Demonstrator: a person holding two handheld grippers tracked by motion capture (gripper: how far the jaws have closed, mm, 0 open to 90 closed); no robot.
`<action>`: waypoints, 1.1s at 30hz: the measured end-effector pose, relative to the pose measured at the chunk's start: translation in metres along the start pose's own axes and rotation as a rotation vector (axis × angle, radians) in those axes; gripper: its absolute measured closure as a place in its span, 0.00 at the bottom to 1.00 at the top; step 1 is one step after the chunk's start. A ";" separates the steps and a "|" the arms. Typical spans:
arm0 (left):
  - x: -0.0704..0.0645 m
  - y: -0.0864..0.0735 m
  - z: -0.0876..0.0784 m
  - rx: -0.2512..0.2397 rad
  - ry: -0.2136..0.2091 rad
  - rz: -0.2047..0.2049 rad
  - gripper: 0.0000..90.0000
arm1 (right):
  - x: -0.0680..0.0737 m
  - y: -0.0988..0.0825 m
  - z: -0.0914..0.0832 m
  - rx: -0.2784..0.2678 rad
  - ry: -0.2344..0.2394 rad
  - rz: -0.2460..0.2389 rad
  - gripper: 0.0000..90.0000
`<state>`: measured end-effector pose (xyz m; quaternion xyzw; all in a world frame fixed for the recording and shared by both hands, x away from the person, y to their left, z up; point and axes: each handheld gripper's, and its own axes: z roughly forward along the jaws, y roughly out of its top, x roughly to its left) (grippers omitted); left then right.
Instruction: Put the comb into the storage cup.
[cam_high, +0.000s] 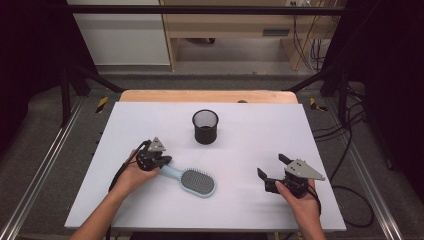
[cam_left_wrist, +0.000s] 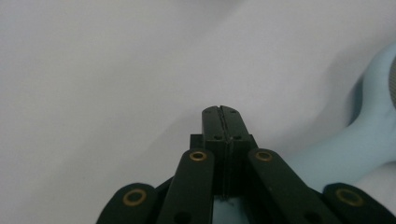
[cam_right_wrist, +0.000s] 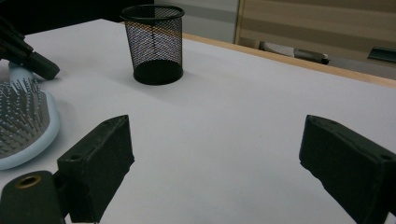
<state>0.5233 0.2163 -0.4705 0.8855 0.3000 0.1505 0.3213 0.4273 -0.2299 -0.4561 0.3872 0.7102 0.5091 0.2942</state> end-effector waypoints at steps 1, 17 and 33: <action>-0.001 -0.002 -0.002 -0.002 -0.001 0.004 1.00 | 0.000 0.000 0.000 0.000 0.000 0.000 0.11; -0.026 -0.033 -0.033 0.009 -0.042 0.020 1.00 | 0.003 -0.001 0.003 0.018 0.016 -0.010 0.11; -0.059 -0.045 -0.048 0.026 -0.085 0.043 1.00 | 0.004 -0.001 0.004 0.030 0.028 -0.017 0.10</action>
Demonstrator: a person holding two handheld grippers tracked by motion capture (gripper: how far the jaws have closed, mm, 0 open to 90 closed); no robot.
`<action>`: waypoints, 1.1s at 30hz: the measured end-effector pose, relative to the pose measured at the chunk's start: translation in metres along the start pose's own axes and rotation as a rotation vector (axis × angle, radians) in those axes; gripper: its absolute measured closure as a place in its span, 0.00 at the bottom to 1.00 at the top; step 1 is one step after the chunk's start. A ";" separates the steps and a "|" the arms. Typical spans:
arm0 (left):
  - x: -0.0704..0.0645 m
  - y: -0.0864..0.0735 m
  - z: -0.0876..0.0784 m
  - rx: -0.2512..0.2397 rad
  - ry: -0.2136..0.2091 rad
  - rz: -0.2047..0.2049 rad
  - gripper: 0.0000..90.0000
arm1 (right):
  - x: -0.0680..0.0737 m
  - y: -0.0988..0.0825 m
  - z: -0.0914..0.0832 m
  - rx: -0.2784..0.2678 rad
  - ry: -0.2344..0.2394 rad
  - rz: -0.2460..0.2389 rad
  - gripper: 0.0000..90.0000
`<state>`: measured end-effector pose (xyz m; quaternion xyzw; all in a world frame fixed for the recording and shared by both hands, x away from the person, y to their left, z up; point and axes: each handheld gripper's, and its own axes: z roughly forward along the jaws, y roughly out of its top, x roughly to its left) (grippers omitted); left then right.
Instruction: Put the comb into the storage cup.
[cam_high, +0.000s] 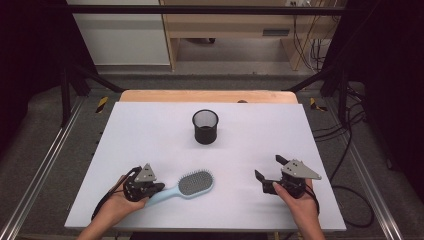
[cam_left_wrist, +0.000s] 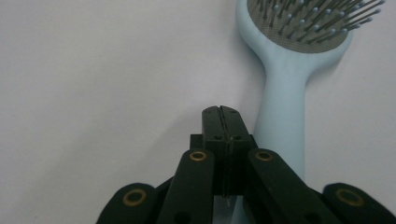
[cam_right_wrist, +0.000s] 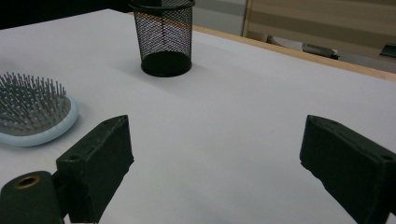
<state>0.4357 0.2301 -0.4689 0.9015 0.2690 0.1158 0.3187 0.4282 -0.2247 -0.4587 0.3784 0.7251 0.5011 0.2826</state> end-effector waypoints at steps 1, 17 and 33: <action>-0.001 0.000 0.000 -0.002 -0.001 -0.002 1.00 | 0.000 0.000 0.000 0.000 0.001 -0.002 0.10; -0.012 0.000 -0.003 0.018 -0.020 0.002 1.00 | 0.001 0.000 0.000 0.005 0.004 -0.003 0.10; -0.017 0.002 -0.002 0.023 -0.037 0.005 1.00 | 0.001 -0.001 0.001 0.010 0.006 -0.003 0.10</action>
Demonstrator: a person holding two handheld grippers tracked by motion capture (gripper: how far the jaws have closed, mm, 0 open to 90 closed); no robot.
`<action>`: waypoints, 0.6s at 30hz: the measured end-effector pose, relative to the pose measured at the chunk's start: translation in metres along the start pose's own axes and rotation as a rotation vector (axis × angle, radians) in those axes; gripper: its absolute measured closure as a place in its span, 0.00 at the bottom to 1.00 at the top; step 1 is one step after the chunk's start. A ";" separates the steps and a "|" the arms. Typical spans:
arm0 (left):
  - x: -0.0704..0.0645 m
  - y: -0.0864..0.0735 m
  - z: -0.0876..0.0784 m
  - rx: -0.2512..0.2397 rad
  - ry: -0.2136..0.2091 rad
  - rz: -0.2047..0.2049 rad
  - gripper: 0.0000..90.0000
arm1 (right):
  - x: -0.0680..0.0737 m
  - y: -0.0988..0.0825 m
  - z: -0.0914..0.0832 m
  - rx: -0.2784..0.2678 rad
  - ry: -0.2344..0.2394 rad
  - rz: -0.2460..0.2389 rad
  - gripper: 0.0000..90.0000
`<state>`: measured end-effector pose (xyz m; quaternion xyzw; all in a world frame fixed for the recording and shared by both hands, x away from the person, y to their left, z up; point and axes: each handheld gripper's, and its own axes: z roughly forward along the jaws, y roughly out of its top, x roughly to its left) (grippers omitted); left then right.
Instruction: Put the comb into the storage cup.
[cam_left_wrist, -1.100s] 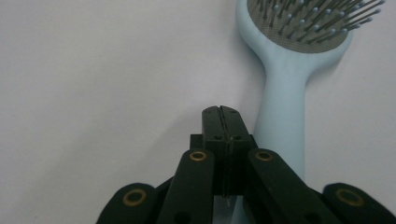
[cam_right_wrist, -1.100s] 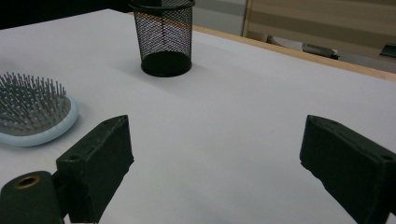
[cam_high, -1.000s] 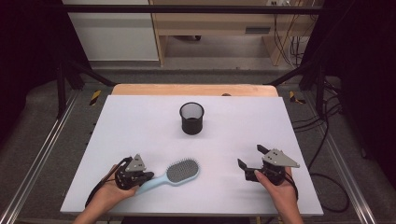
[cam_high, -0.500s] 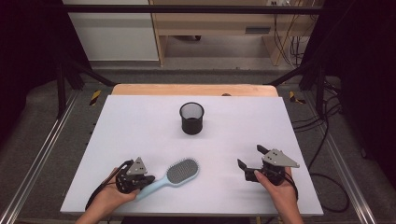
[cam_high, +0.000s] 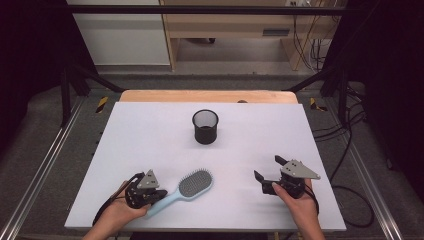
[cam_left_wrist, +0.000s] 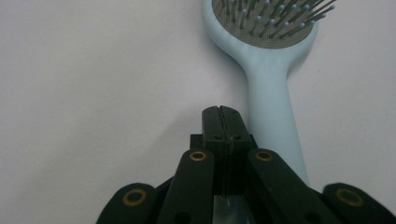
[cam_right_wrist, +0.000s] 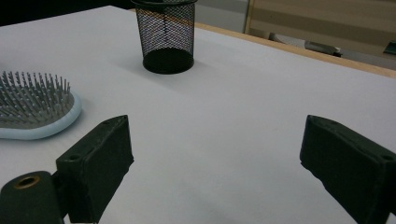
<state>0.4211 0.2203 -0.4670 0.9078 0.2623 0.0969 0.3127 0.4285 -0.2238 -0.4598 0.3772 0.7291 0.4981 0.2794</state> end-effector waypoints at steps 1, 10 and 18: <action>0.000 0.000 0.000 0.002 -0.001 0.000 1.00 | 0.000 0.000 0.000 0.001 0.000 0.000 0.10; -0.001 0.001 -0.001 -0.003 0.012 0.003 1.00 | 0.000 0.000 0.000 0.003 0.000 0.004 0.10; -0.004 0.010 -0.009 -0.035 0.066 0.015 0.94 | -0.001 0.000 -0.001 0.001 -0.003 0.006 0.10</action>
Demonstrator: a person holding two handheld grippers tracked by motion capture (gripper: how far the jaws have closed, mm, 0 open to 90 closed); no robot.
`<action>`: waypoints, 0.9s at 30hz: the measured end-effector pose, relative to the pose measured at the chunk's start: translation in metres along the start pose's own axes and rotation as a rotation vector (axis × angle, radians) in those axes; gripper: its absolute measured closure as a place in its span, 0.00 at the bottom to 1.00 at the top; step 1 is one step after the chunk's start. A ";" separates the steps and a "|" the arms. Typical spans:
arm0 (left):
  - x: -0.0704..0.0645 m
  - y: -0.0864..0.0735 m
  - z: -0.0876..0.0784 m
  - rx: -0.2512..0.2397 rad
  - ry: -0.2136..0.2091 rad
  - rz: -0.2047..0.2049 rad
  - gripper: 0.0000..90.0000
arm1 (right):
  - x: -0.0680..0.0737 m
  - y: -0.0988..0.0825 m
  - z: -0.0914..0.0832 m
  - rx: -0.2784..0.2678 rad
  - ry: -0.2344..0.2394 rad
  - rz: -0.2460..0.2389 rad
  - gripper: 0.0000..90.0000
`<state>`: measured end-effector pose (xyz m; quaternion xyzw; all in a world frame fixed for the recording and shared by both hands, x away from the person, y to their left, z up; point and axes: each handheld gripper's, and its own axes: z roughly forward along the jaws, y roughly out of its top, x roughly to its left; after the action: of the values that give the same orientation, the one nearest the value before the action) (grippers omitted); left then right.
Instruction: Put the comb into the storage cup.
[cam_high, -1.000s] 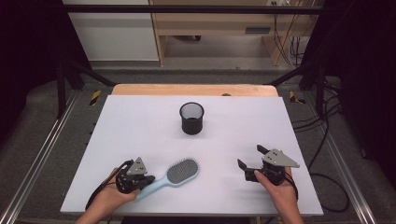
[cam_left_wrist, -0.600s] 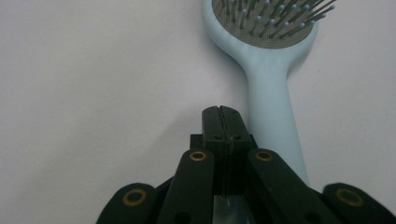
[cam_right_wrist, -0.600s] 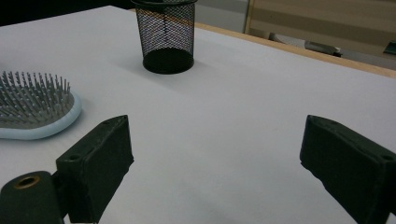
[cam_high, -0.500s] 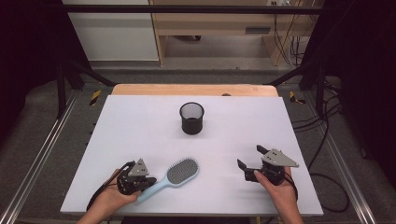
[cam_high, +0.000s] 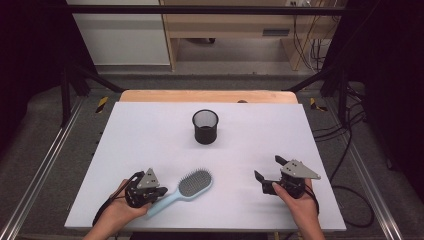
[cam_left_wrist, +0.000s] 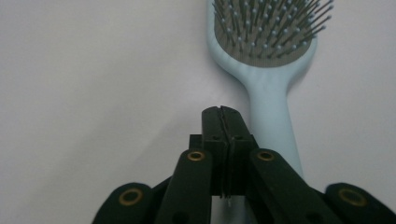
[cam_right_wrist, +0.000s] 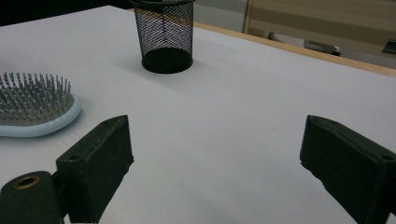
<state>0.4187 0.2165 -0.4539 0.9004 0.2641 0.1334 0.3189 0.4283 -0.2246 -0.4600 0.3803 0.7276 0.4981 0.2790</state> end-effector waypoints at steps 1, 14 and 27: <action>-0.001 0.001 -0.002 -0.008 0.014 -0.001 0.90 | 0.000 0.000 0.000 0.000 0.000 0.000 0.10; -0.010 0.015 -0.009 -0.054 0.042 -0.081 0.17 | -0.001 0.000 -0.001 -0.002 -0.002 0.000 0.10; -0.022 0.021 0.013 0.045 -0.006 -0.022 0.08 | -0.001 0.000 0.000 0.001 -0.003 0.007 0.10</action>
<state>0.4138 0.1836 -0.4516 0.9048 0.2758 0.1214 0.3009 0.4288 -0.2258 -0.4603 0.3837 0.7261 0.4982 0.2781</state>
